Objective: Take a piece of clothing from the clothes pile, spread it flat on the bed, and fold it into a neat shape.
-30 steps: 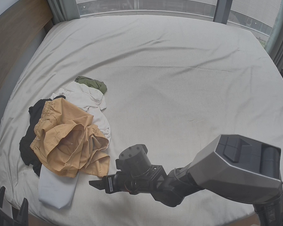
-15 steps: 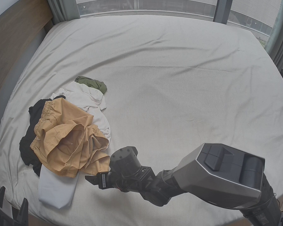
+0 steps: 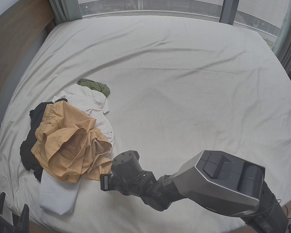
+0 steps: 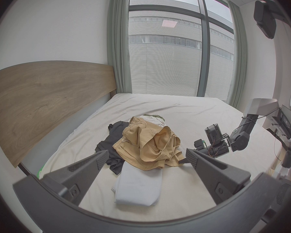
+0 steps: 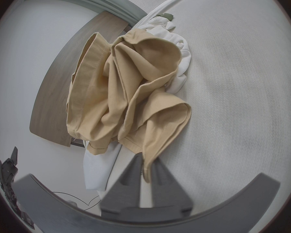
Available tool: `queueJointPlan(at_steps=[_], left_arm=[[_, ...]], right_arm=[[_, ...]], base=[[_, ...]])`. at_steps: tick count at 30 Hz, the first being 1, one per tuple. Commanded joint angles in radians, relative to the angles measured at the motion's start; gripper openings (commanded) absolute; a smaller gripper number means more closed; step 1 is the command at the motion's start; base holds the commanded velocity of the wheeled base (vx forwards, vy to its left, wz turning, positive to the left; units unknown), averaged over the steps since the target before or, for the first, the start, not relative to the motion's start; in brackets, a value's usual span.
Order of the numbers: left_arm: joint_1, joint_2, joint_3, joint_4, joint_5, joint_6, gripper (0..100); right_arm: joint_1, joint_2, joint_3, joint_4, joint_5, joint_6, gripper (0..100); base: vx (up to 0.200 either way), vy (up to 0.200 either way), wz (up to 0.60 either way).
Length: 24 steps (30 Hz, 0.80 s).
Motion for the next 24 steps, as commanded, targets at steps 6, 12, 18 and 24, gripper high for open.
queueJointPlan(at_steps=[6,12,18,24], left_arm=[[-0.001,-0.017,0.018,0.000,0.000,-0.001,100],[0.000,-0.017,0.018,0.000,0.000,0.000,100],[0.000,-0.017,0.018,0.000,0.000,0.000,100],[0.000,-0.017,0.018,0.000,0.000,0.000,100]], right_arm=[[-0.017,-0.046,0.061,0.001,-0.030,0.006,0],[-0.046,-0.120,0.170,0.001,-0.059,0.003,0],[-0.089,-0.193,0.257,0.001,-0.064,0.003,0],[-0.129,-0.262,0.360,-0.001,-0.065,0.003,0]], base=[[0.000,0.000,0.00],[0.000,0.000,0.00],[0.000,0.000,0.00],[0.000,0.000,0.00]])
